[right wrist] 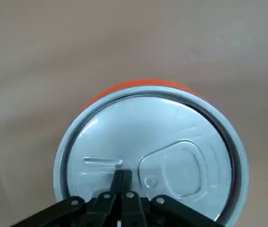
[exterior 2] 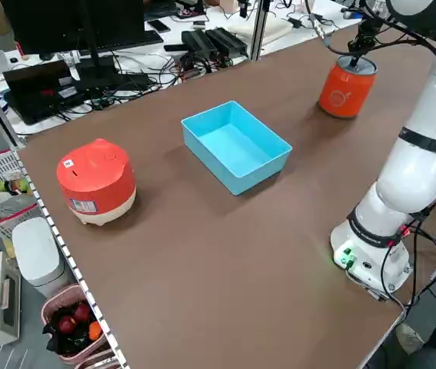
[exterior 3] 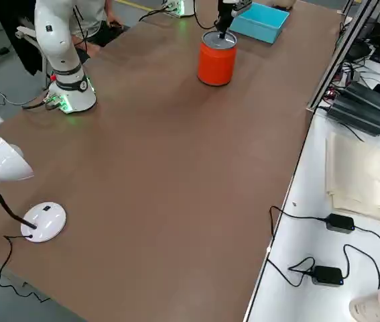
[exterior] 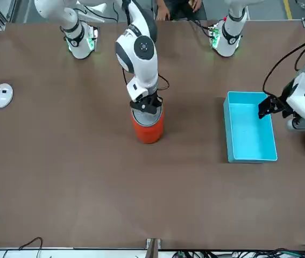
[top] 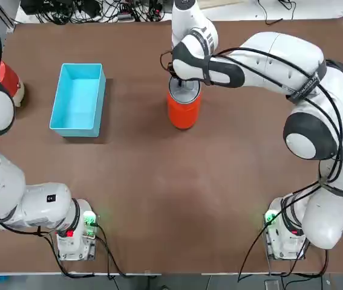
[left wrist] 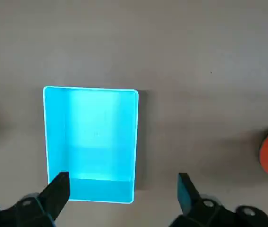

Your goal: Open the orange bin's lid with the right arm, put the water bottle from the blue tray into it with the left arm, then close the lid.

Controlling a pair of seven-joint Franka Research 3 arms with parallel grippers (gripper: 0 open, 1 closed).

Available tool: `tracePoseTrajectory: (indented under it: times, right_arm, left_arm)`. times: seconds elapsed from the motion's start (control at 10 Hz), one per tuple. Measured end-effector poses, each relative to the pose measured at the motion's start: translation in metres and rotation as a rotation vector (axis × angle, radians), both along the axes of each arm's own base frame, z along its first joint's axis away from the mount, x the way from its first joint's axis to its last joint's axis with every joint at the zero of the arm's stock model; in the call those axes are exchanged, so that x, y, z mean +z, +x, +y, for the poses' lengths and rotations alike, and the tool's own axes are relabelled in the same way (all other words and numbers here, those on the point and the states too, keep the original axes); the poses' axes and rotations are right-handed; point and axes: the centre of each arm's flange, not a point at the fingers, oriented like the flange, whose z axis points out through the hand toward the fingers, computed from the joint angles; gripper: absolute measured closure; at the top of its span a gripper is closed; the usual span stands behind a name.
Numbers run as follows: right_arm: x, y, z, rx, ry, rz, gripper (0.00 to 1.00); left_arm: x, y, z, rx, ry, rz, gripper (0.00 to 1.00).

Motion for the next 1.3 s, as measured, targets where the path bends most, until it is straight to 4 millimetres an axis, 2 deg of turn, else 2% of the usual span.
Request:
tracePoseTrajectory:
  times: [0.5,0.7,0.8,0.9,1.1,1.2,1.3]
  right_arm:
    - [0.007,-0.004,-0.001,0.037,-0.044,0.021,0.99]
    - [0.029,0.006,-0.019,0.066,-0.074,0.053,0.99]
    - [0.051,0.015,-0.040,0.079,-0.086,0.069,0.99]
    - [0.079,0.025,-0.070,0.092,-0.096,0.087,0.99]
    - [0.142,0.044,-0.141,0.117,-0.083,0.088,0.94]
    - [0.165,0.051,-0.174,0.128,-0.073,0.083,0.86]
    - [0.182,0.058,-0.202,0.125,-0.063,0.072,0.70]
  left_arm:
    - [-0.002,0.003,0.012,0.026,-0.014,-0.003,0.00]
    - [-0.002,0.004,0.014,0.026,-0.008,-0.009,0.00]
    - [-0.001,0.004,0.014,0.025,-0.006,-0.012,0.00]
    - [-0.001,0.004,0.013,0.024,-0.006,-0.014,0.00]
    - [0.002,0.003,0.014,0.025,-0.006,-0.019,0.00]
    - [0.002,0.003,0.015,0.024,-0.006,-0.020,0.00]
    - [0.002,0.003,0.014,0.021,-0.006,-0.020,0.00]
